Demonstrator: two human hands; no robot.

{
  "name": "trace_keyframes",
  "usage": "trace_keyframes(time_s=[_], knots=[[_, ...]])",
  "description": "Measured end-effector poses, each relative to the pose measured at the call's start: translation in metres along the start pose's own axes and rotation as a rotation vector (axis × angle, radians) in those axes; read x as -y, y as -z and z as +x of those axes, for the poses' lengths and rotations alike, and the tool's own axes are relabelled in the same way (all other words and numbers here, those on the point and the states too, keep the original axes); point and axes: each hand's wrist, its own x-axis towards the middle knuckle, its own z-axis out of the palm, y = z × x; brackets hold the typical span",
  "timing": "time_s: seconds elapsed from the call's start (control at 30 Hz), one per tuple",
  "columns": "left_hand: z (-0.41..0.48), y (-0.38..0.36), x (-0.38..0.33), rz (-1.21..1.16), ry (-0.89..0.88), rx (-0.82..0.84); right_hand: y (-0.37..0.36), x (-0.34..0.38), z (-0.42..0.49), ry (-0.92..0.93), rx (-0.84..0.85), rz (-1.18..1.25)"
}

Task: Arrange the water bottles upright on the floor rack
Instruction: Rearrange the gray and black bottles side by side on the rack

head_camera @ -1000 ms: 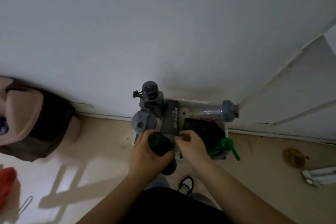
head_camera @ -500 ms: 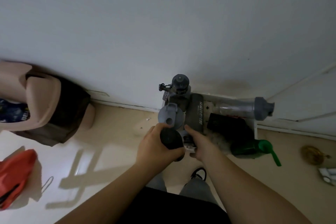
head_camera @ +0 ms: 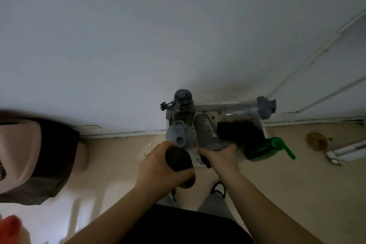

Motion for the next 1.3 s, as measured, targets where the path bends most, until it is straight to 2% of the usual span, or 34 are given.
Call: trace_keyframes(time_s=[0.2, 0.33, 0.5, 0.67, 0.8, 0.93, 1.1, 1.3], knots=[[0.006, 0.011, -0.041, 0.069, -0.171, 0.072, 0.056, 0.058, -0.046, 0.306, -0.069, -0.69], [0.018, 0.021, -0.073, 0.124, -0.264, 0.061, 0.098, 0.097, -0.066, 0.559, -0.234, -0.905], [0.053, 0.024, -0.115, 0.263, -0.332, -0.016, 0.137, 0.137, -0.073, 0.623, -0.273, -1.061], [0.112, 0.003, -0.139, 0.393, -0.329, 0.013, 0.165, 0.149, -0.059, 0.661, -0.22, -1.092], [0.153, -0.018, -0.146, 0.584, -0.328, 0.082, 0.175, 0.144, -0.041, 0.799, -0.239, -1.031], [0.178, -0.033, -0.149, 0.767, -0.319, 0.128, 0.178, 0.136, -0.015, 0.882, -0.133, -0.994], [0.195, -0.045, -0.151, 0.883, -0.243, 0.186, 0.173, 0.125, 0.007, 0.946, -0.063, -0.98], [0.202, -0.056, -0.148, 0.94, -0.199, 0.167, 0.173, 0.114, 0.017, 1.014, -0.051, -0.892]])
